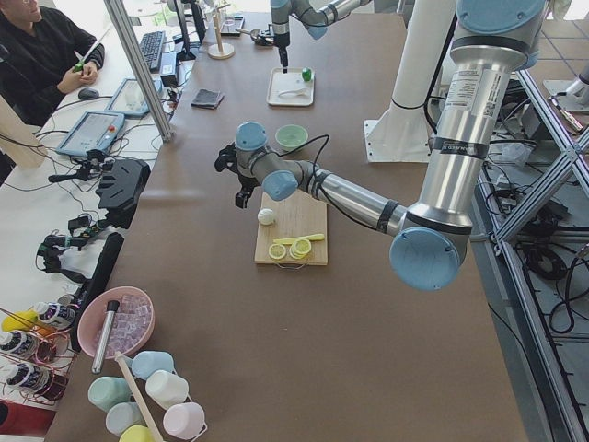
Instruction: Put spoon and bun in bowl
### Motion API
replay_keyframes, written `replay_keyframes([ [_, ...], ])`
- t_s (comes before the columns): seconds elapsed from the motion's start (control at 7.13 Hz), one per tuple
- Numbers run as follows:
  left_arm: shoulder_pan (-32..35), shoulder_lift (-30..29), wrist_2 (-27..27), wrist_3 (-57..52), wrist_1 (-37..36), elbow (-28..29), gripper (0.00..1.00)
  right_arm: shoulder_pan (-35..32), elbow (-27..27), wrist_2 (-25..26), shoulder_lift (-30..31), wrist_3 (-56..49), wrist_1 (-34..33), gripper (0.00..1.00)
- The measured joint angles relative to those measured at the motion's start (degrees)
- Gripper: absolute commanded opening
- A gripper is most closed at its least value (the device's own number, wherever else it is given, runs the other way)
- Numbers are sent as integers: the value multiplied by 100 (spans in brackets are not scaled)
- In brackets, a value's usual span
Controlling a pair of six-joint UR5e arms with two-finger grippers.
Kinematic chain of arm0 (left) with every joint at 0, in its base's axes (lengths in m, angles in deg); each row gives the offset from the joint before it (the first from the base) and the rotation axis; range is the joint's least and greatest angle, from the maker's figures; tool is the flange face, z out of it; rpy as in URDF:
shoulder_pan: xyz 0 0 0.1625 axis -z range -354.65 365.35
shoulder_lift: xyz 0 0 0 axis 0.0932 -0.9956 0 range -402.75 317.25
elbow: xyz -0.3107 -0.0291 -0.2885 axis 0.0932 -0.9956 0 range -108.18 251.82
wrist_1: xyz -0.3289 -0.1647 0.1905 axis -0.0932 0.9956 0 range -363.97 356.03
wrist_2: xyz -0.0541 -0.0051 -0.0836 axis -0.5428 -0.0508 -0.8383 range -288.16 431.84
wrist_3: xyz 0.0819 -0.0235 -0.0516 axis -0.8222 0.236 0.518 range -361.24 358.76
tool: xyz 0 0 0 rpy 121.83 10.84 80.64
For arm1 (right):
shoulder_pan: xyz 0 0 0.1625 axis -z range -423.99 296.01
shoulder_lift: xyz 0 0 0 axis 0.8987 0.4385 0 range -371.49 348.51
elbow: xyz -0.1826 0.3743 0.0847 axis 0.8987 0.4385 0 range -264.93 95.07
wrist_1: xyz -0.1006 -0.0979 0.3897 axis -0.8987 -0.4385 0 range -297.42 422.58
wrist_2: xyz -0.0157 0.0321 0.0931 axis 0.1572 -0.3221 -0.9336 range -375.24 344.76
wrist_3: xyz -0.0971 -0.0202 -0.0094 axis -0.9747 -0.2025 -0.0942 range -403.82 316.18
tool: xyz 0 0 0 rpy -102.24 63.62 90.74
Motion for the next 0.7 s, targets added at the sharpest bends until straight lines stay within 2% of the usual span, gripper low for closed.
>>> replay_keyframes([
  [0.42, -326, -130, 327, 19, 12, 64, 98, 451, 662, 314, -322, 495, 599, 96],
  [0.56, -339, -139, 339, 20, 14, 64, 98, 526, 725, 350, -354, 567, 633, 83],
  [0.7, -342, -152, 343, 20, 15, 65, 98, 587, 736, 381, -358, 675, 641, 51],
])
